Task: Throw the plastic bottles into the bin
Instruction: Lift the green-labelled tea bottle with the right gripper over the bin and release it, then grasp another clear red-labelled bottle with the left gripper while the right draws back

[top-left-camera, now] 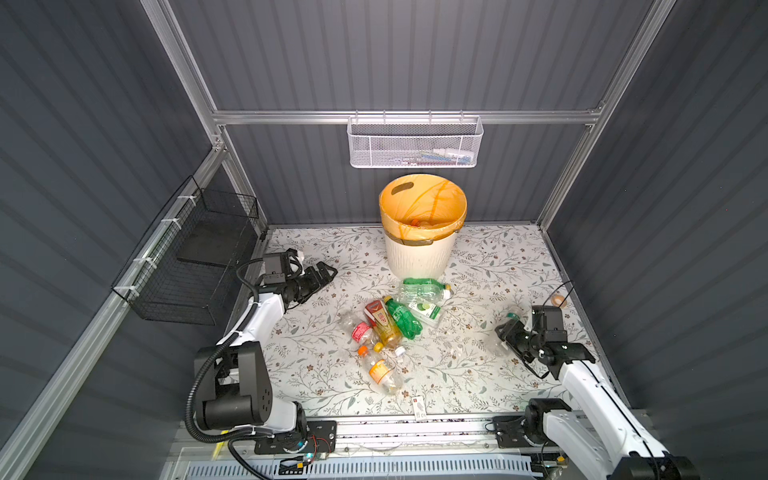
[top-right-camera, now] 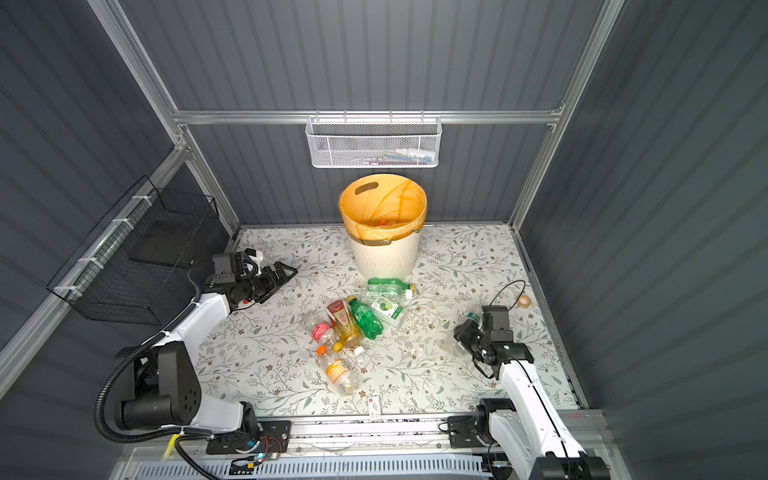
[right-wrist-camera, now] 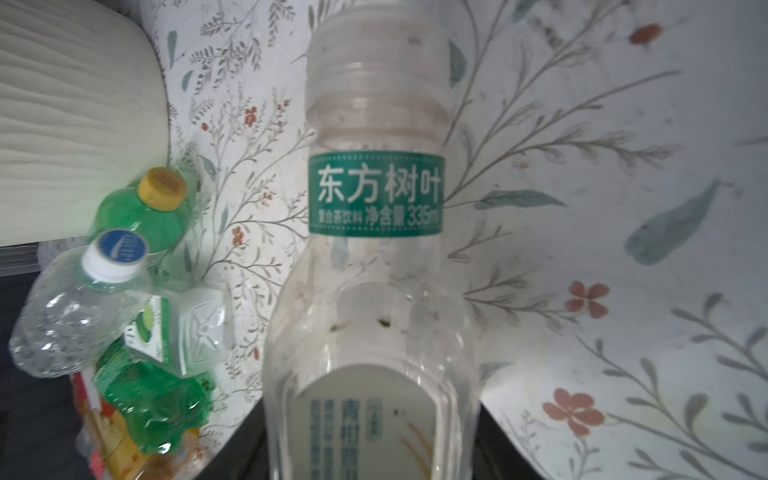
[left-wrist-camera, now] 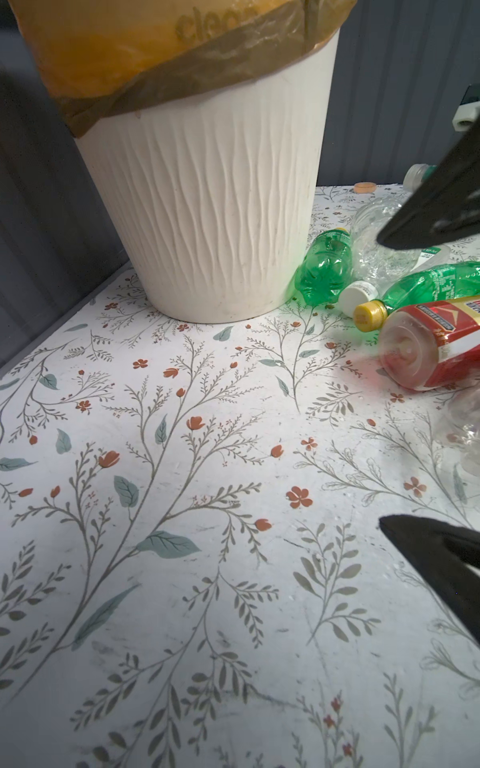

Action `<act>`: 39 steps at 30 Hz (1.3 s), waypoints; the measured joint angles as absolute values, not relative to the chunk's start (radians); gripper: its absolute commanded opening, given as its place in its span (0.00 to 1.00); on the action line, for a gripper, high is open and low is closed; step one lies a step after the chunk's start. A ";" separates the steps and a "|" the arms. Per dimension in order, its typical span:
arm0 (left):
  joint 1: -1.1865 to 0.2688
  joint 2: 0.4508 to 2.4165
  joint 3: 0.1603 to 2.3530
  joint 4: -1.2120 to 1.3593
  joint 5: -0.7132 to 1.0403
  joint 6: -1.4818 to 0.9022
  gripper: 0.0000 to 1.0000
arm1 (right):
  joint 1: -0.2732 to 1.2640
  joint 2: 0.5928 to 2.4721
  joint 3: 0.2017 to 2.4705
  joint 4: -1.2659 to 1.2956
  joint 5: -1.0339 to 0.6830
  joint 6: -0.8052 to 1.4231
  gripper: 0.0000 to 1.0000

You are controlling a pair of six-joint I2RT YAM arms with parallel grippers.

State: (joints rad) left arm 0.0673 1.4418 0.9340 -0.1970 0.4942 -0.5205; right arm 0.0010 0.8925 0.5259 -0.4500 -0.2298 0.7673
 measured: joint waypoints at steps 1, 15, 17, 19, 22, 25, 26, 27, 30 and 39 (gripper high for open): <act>0.067 1.431 0.922 -0.194 0.494 -0.528 0.99 | 0.002 0.928 0.607 -0.466 -0.251 0.771 0.54; 0.067 1.287 0.798 -0.236 0.476 -0.535 1.00 | 0.110 1.388 1.852 -0.335 -0.468 0.907 0.99; 0.067 1.286 0.794 -0.240 0.479 -0.535 1.00 | 0.093 1.354 1.750 -0.310 -0.477 0.934 0.99; 0.067 1.287 0.789 -0.245 0.486 -0.537 1.00 | 0.067 1.344 1.652 -0.309 -0.479 0.949 0.99; 0.067 1.287 0.789 -0.247 0.499 -0.553 0.99 | 0.031 1.349 1.562 -0.336 -0.471 0.948 0.99; 0.054 1.286 0.789 -0.250 0.499 -0.570 0.99 | 0.008 1.330 1.495 -0.362 -0.452 0.921 0.99; 0.048 1.285 0.787 -0.250 0.496 -0.575 0.99 | 0.006 1.316 1.471 -0.368 -0.442 0.908 0.99; 0.037 1.281 0.782 -0.251 0.492 -0.582 0.99 | 0.004 1.297 1.438 -0.372 -0.431 0.892 0.99; -0.027 1.268 0.765 -0.266 0.471 -0.600 0.99 | 0.004 1.238 1.311 -0.382 -0.397 0.848 0.99; -0.170 1.252 0.663 -0.291 0.416 -0.692 0.98 | 0.003 1.225 0.980 -0.422 -0.317 0.772 0.96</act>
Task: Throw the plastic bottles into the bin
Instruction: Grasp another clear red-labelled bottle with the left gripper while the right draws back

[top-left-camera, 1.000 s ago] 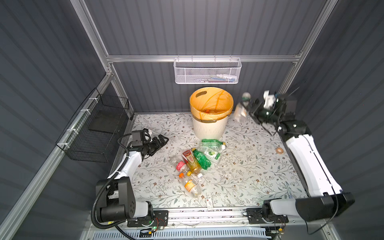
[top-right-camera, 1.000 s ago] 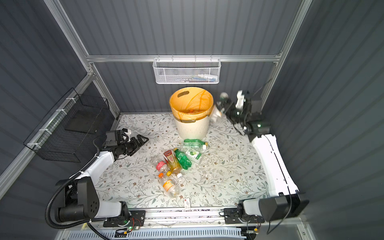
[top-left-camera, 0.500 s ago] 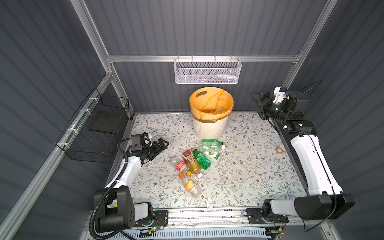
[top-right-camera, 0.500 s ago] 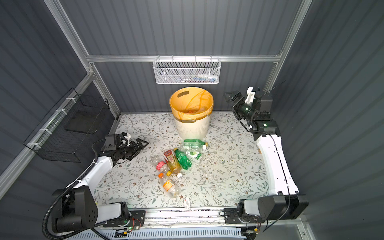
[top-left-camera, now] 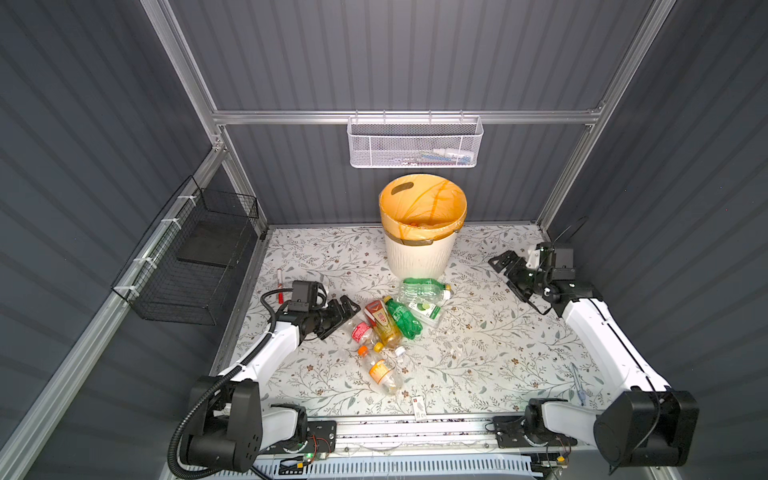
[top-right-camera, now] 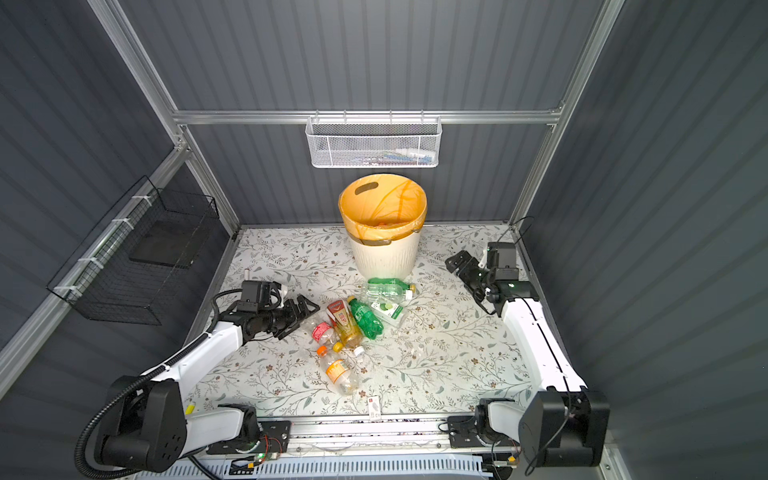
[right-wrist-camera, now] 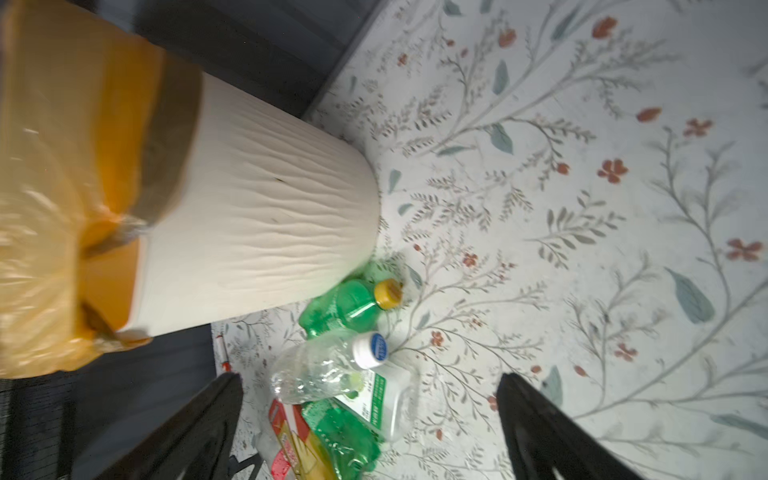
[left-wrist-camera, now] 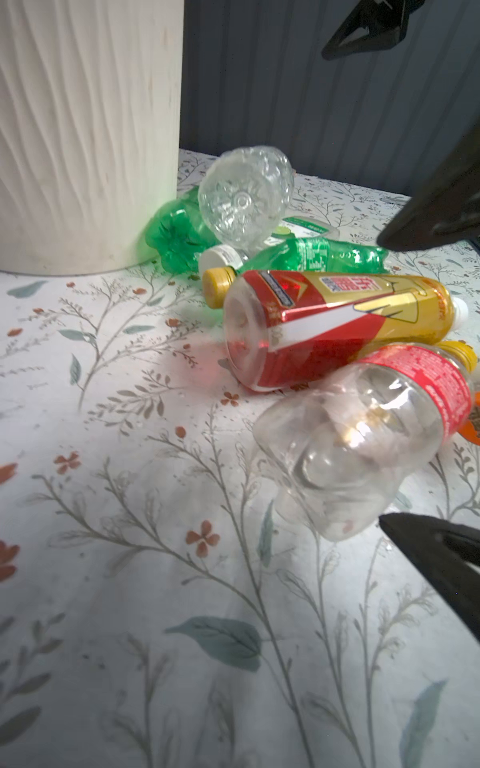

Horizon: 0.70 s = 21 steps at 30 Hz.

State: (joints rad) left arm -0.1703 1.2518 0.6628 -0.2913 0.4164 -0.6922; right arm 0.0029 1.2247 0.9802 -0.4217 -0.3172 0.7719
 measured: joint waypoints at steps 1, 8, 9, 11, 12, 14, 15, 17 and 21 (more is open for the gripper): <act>-0.171 1.251 0.657 -0.302 0.413 -0.699 0.97 | 0.002 1.226 0.966 -0.423 -0.316 0.768 0.96; -0.193 1.252 0.642 -0.307 0.407 -0.775 0.96 | 0.002 1.238 0.959 -0.402 -0.317 0.752 0.96; -0.200 1.253 0.641 -0.305 0.404 -0.785 0.96 | 0.002 1.239 0.955 -0.390 -0.317 0.752 0.95; -0.209 1.261 0.641 -0.298 0.399 -0.804 0.94 | 0.002 1.240 0.947 -0.371 -0.318 0.754 0.95; -0.211 1.271 0.641 -0.295 0.396 -0.813 0.94 | 0.002 1.242 0.942 -0.363 -0.318 0.755 0.95; -0.215 1.293 0.641 -0.291 0.390 -0.825 0.93 | 0.002 1.249 0.941 -0.356 -0.318 0.755 0.94; -0.216 1.308 0.641 -0.291 0.387 -0.833 0.92 | 0.002 1.253 0.941 -0.352 -0.318 0.756 0.94; -0.216 1.342 0.642 -0.291 0.384 -0.840 0.92 | 0.002 1.256 0.938 -0.346 -0.318 0.756 0.93; -0.216 1.416 0.663 -0.286 0.389 -0.851 0.89 | 0.002 1.256 0.927 -0.336 -0.318 0.759 0.92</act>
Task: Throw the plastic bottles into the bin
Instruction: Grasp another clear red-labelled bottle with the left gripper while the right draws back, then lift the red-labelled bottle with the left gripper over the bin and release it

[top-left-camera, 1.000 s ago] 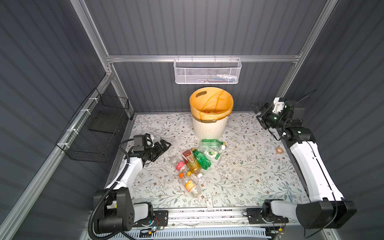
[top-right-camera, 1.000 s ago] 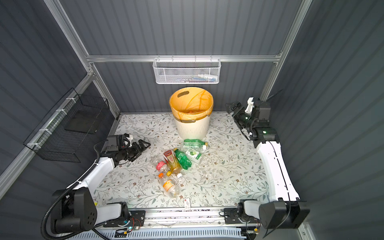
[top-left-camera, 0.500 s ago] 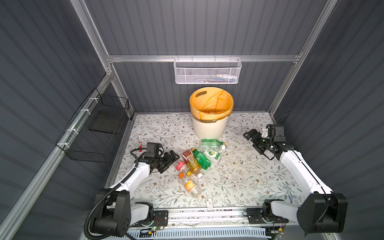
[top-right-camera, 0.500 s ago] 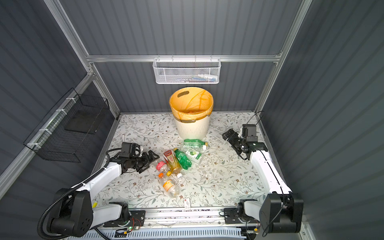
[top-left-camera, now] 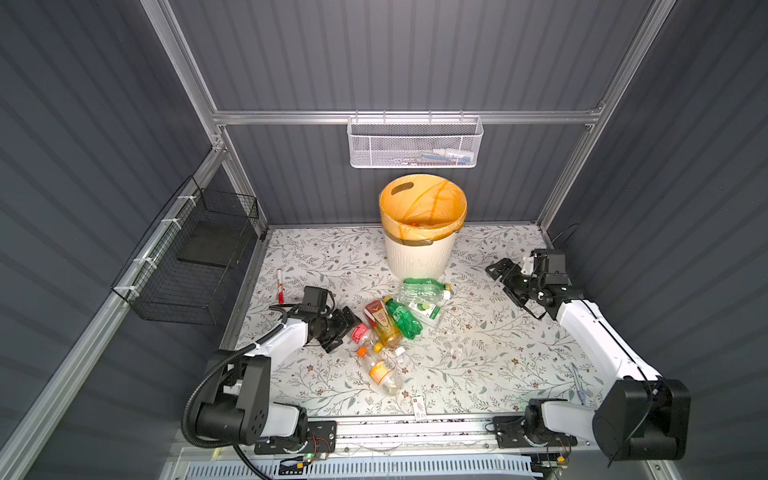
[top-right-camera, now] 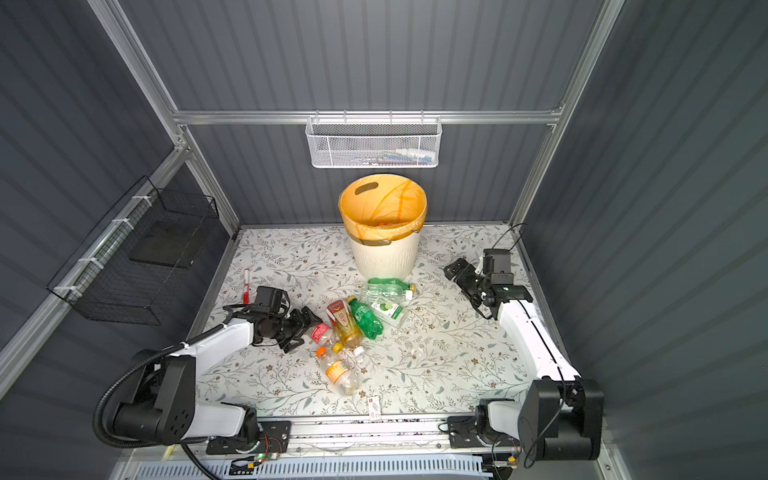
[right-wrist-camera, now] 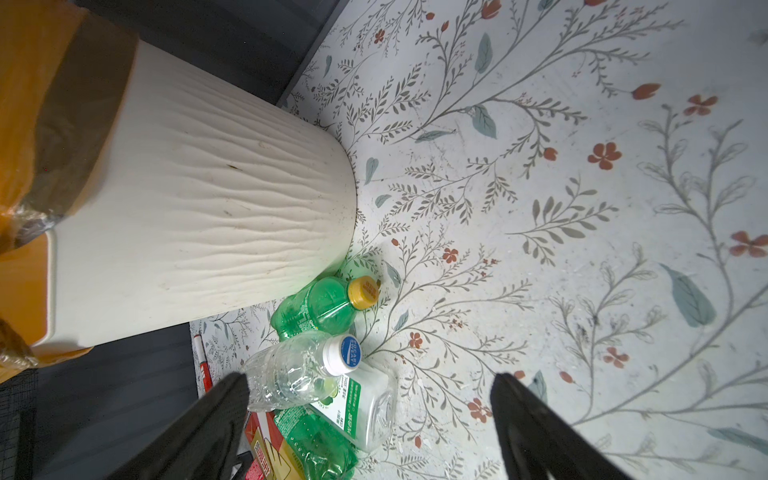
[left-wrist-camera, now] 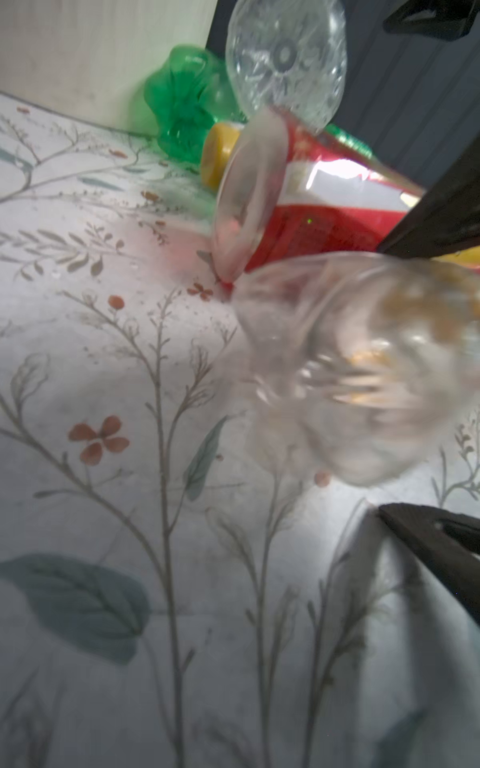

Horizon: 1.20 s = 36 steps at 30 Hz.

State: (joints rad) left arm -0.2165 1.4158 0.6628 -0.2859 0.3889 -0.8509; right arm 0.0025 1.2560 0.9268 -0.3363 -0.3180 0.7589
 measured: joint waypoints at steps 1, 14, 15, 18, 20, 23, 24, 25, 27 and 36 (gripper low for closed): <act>-0.216 1.430 0.675 -0.283 0.389 -0.852 0.88 | 0.002 1.256 0.921 -0.333 -0.318 0.760 0.92; -0.216 1.480 0.699 -0.245 0.353 -0.897 0.61 | -0.010 1.267 0.870 -0.293 -0.321 0.780 0.91; -0.216 1.482 0.704 -0.246 0.343 -0.899 0.60 | -0.011 1.269 0.870 -0.291 -0.321 0.781 0.91; -0.216 1.486 0.720 -0.251 0.312 -0.899 0.57 | -0.012 1.270 0.864 -0.282 -0.322 0.782 0.91; -0.216 1.488 0.734 -0.260 0.289 -0.899 0.57 | -0.014 1.270 0.857 -0.279 -0.322 0.784 0.91; -0.203 1.491 0.757 -0.270 0.256 -0.891 0.56 | -0.014 1.270 0.850 -0.278 -0.337 0.785 0.90; -0.189 1.491 0.764 -0.273 0.249 -0.886 0.55 | -0.014 1.270 0.849 -0.277 -0.342 0.785 0.90; -0.167 1.491 0.773 -0.278 0.244 -0.878 0.55 | -0.014 1.270 0.849 -0.278 -0.346 0.785 0.90; -0.122 1.491 0.789 -0.290 0.234 -0.857 0.55 | -0.014 1.269 0.849 -0.278 -0.352 0.784 0.90; 0.069 1.466 0.881 -0.386 0.218 -0.693 0.55 | -0.014 1.261 0.848 -0.307 -0.361 0.751 0.89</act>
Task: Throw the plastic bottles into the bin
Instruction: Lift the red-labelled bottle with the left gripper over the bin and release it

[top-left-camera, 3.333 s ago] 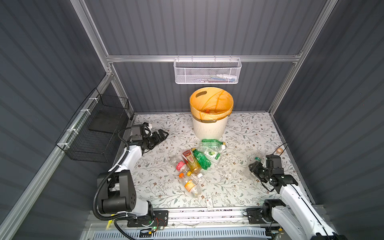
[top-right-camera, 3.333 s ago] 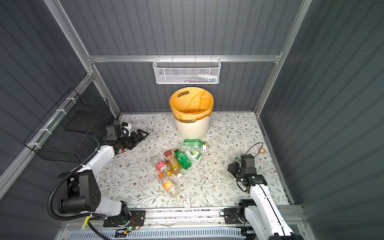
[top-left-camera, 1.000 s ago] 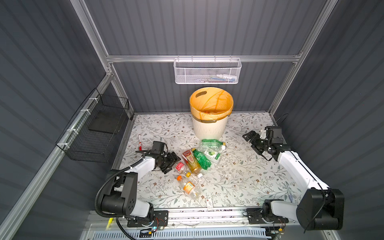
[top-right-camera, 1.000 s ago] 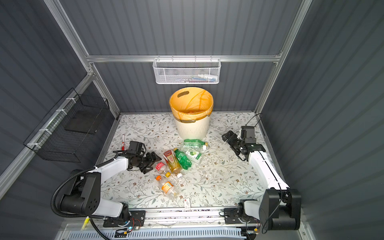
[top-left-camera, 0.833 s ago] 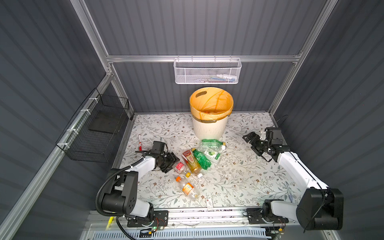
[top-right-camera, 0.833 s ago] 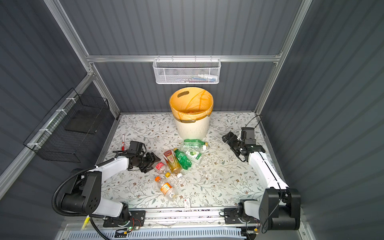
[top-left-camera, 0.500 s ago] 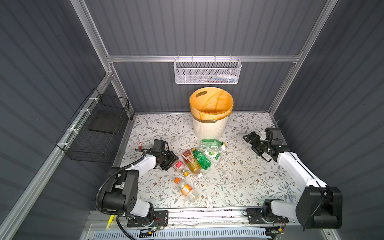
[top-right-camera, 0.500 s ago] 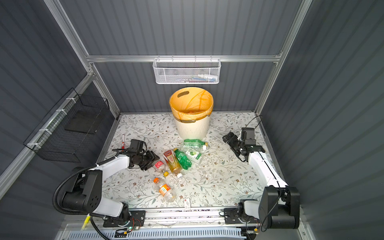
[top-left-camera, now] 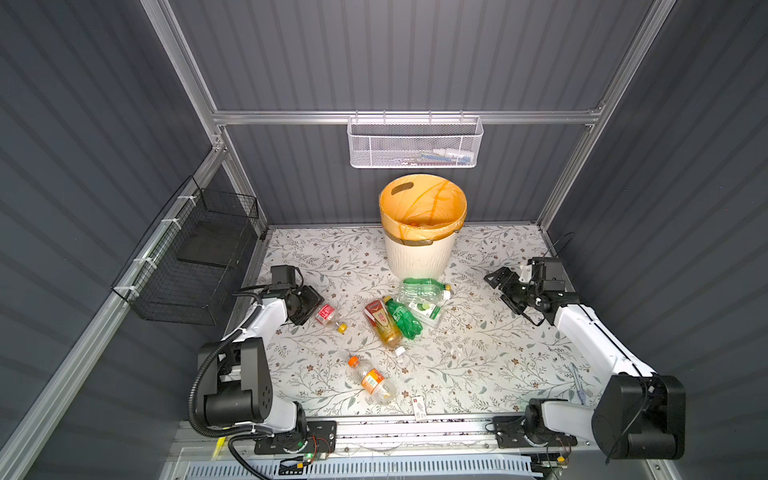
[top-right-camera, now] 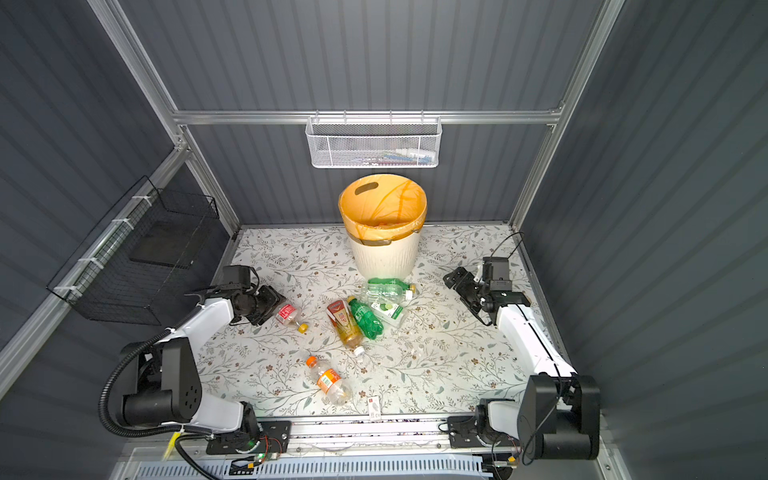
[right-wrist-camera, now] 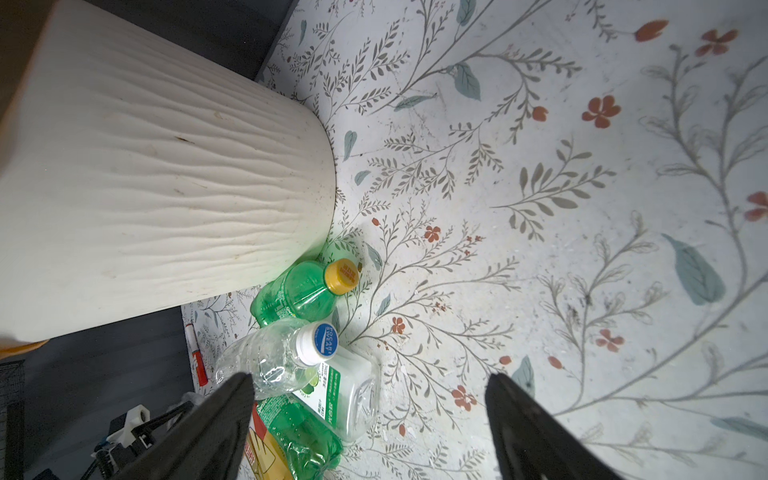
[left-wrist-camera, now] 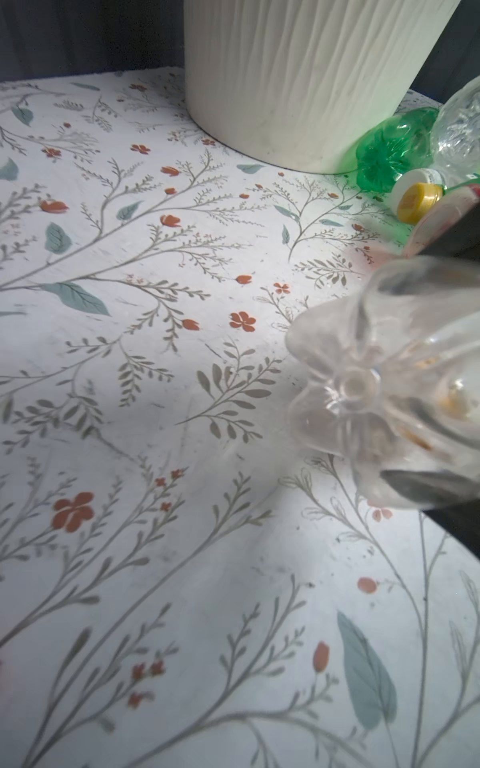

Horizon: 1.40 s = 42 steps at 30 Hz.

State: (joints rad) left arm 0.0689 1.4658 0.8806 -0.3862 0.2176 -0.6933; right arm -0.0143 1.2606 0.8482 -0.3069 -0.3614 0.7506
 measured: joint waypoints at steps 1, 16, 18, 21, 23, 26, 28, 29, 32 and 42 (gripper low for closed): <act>0.078 1.465 0.886 -0.393 0.219 -0.672 0.55 | -0.014 1.261 0.847 -0.307 -0.364 0.750 0.88; 0.092 1.572 0.889 -0.418 0.263 -0.522 0.84 | -0.007 1.261 0.838 -0.309 -0.374 0.751 0.87; 0.091 1.583 0.889 -0.418 0.266 -0.522 0.87 | -0.007 1.261 0.837 -0.308 -0.374 0.751 0.87; 0.087 1.579 0.889 -0.419 0.266 -0.524 0.88 | -0.006 1.261 0.836 -0.308 -0.374 0.752 0.86; 0.083 1.568 0.888 -0.421 0.266 -0.527 0.87 | -0.005 1.261 0.831 -0.305 -0.374 0.753 0.86; 0.072 1.535 0.879 -0.423 0.266 -0.535 0.83 | -0.003 1.266 0.826 -0.303 -0.376 0.757 0.86; 0.064 1.515 0.867 -0.422 0.266 -0.545 0.79 | -0.001 1.274 0.825 -0.300 -0.378 0.759 0.86; 0.058 1.510 0.859 -0.419 0.266 -0.553 0.77 | 0.000 1.279 0.825 -0.299 -0.379 0.759 0.86; 0.044 1.507 0.836 -0.410 0.266 -0.572 0.73 | 0.003 1.286 0.825 -0.299 -0.382 0.760 0.86; 0.020 1.519 0.812 -0.374 0.261 -0.614 0.56 | 0.003 1.284 0.812 -0.292 -0.381 0.760 0.86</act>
State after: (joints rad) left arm 0.0200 1.5192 0.8120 -0.3737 0.2611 -0.6144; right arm 0.0029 1.2842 0.8124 -0.2916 -0.3809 0.7597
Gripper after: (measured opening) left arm 0.605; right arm 0.857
